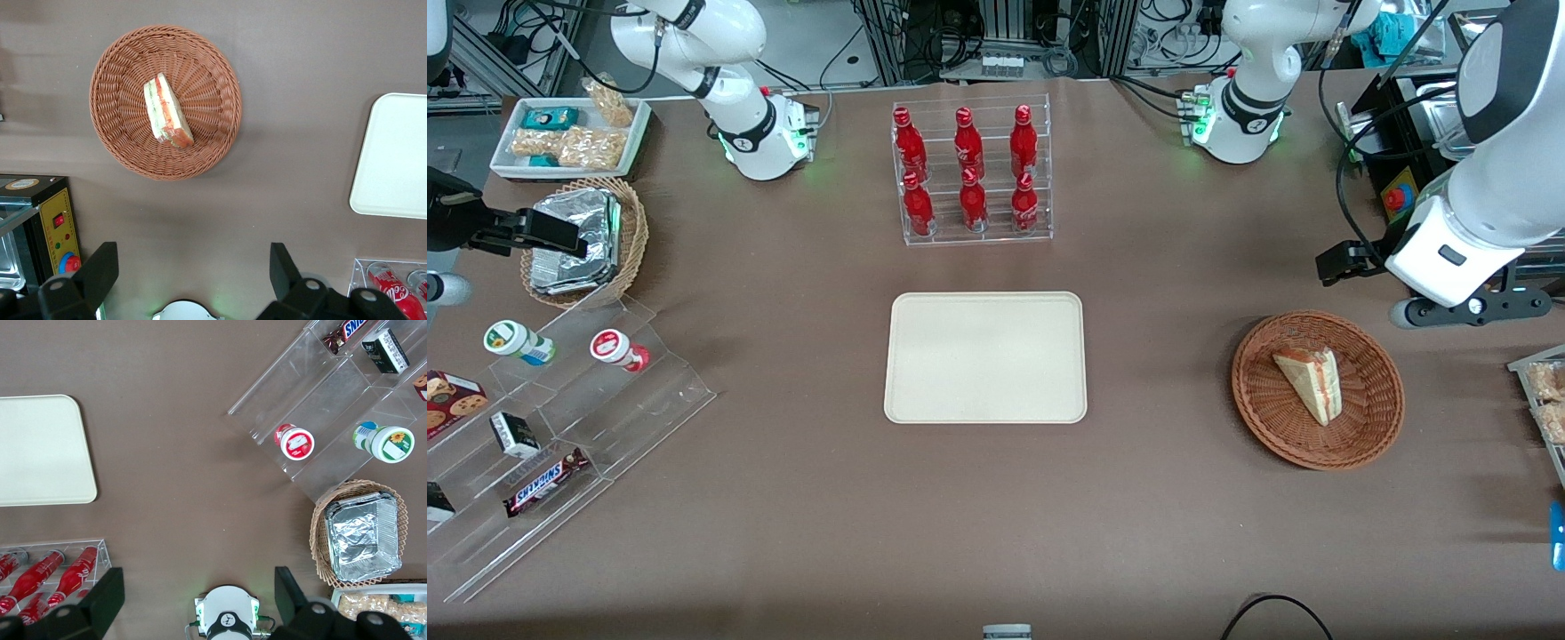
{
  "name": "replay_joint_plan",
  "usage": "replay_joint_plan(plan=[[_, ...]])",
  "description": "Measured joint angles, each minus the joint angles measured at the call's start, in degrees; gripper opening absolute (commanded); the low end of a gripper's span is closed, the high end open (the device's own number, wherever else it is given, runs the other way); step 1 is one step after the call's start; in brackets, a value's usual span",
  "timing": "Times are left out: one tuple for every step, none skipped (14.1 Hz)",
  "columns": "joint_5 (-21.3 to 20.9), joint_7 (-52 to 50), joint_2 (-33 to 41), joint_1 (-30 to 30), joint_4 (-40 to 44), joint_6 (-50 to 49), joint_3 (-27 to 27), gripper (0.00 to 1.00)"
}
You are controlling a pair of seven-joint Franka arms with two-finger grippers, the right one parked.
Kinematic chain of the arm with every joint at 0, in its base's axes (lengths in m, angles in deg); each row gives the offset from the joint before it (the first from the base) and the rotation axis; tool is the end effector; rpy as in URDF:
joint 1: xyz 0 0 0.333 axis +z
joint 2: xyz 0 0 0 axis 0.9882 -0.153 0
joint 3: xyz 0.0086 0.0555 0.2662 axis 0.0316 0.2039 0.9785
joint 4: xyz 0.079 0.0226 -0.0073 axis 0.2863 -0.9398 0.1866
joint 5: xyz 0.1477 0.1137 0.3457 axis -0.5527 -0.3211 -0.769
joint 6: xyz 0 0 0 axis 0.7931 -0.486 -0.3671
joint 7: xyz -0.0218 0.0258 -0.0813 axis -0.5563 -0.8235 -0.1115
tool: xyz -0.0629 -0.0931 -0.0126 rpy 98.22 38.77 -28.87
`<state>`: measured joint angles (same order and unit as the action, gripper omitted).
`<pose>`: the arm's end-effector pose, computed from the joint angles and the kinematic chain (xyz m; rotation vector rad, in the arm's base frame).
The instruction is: Place sandwich from basket to tray
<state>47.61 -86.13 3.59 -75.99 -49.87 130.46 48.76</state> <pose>0.5666 -0.0880 0.5389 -3.0596 -0.0797 0.2402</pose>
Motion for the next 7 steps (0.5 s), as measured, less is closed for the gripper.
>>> replay_joint_plan(plan=[[0.0,0.0,0.0,0.0,0.0,0.0,0.0,1.00],[0.0,0.0,0.0,0.0,0.0,0.0,0.0,1.00],[0.0,-0.1,0.0,0.0,0.0,0.0,0.0,1.00],[0.0,-0.1,0.0,0.0,0.0,0.0,0.0,1.00],[0.0,-0.2,0.0,0.0,0.0,0.0,0.0,1.00],[0.0,-0.3,-0.1,0.0,0.0,0.0,0.0,1.00],[0.0,-0.3,-0.1,0.0,0.0,0.0,0.0,1.00]])
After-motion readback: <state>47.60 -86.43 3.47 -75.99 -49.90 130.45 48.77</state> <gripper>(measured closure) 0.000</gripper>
